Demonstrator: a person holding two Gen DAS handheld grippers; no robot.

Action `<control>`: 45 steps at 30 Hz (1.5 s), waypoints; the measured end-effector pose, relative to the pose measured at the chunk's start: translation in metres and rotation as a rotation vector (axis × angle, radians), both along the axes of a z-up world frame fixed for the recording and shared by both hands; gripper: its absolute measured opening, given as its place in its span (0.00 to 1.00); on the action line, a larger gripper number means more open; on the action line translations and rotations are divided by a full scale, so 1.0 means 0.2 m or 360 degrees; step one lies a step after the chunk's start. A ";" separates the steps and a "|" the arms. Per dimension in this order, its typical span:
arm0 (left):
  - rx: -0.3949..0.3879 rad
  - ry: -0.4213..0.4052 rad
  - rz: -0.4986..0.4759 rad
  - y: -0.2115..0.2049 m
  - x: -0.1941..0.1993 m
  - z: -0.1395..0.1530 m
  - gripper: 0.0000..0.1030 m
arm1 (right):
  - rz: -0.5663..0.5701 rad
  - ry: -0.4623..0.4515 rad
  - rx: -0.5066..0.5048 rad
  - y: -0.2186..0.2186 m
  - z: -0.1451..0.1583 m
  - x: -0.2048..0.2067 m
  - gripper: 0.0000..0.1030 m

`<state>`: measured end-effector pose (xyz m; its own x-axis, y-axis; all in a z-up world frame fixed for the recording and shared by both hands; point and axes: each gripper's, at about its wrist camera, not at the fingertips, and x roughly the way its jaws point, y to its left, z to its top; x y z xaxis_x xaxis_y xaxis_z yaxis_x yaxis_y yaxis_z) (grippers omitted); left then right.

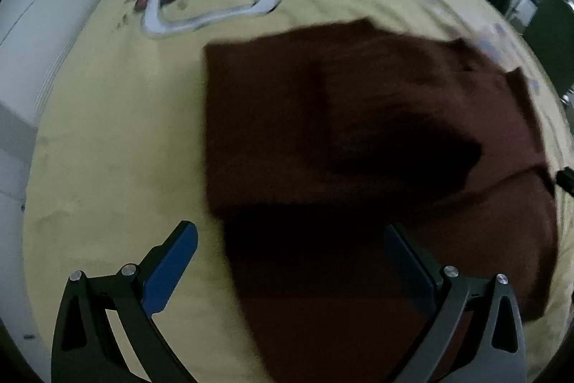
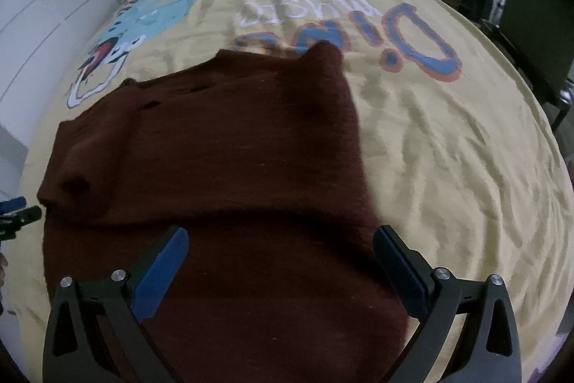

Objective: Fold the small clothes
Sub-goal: 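Grasp the folded sweater edge with the left gripper and fold it over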

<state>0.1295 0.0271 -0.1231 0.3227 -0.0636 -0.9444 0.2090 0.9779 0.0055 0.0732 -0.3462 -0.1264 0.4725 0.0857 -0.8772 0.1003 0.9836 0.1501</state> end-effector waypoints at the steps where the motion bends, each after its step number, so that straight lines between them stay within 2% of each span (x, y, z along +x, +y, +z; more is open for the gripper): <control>1: -0.0004 0.0005 0.0025 0.04 0.00 -0.02 0.99 | 0.0013 0.0004 -0.0002 0.02 0.00 0.00 1.00; 7: -0.0010 0.0044 0.0165 0.22 0.05 -0.17 0.97 | 0.0075 0.0050 -0.0026 0.12 -0.03 0.03 1.00; 9: -0.0004 0.0063 0.0163 0.24 0.09 -0.22 0.89 | 0.0116 0.0070 -0.0053 0.17 -0.04 0.04 1.00; 11: -0.0032 0.0042 0.0119 0.23 0.11 -0.23 0.71 | 0.0142 0.0080 -0.0078 0.20 -0.05 0.05 1.00; 13: -0.0020 -0.0006 0.0081 0.22 0.12 -0.22 0.65 | 0.0170 0.0084 -0.0095 0.24 -0.04 0.07 1.00; 16: -0.0033 -0.0020 0.0034 0.19 0.14 -0.22 0.51 | 0.0229 0.0078 -0.0114 0.32 -0.02 0.11 1.00; 18: -0.0060 -0.0026 0.0000 0.17 0.14 -0.22 0.37 | 0.0270 0.0065 -0.0117 0.38 0.00 0.14 1.00; 20: -0.0090 -0.0027 -0.0024 0.16 0.14 -0.22 0.16 | 0.0323 0.0045 -0.0121 0.46 0.04 0.19 1.00; 24: -0.0077 -0.0007 -0.0010 0.16 0.14 -0.23 0.13 | 0.0485 -0.0009 -0.0160 0.68 0.11 0.30 1.00; 29: -0.0138 0.0013 0.0005 0.20 0.15 -0.23 0.13 | 0.0724 -0.0033 -0.0248 1.00 0.14 0.43 1.00; 34: -0.0134 0.0021 0.0018 0.20 0.15 -0.23 0.13 | 0.0965 0.0067 -0.0323 1.30 0.05 0.56 1.00; 40: -0.0143 0.0035 0.0028 0.20 0.17 -0.22 0.13 | 0.1044 0.0148 -0.0428 1.47 -0.10 0.62 0.96; 41: -0.0139 0.0035 0.0024 0.20 0.17 -0.22 0.13 | 0.1045 0.0148 -0.0437 1.49 -0.12 0.63 0.91; 43: -0.0137 0.0037 0.0021 0.18 0.17 -0.23 0.13 | 0.1032 0.0166 -0.0466 1.49 -0.15 0.64 0.70; 44: -0.0137 0.0038 0.0020 0.18 0.17 -0.23 0.13 | 0.1013 0.0174 -0.0487 1.49 -0.17 0.65 0.54; 45: -0.0138 0.0038 0.0018 0.18 0.17 -0.23 0.13 | 0.0981 0.0165 -0.0506 1.47 -0.17 0.65 0.43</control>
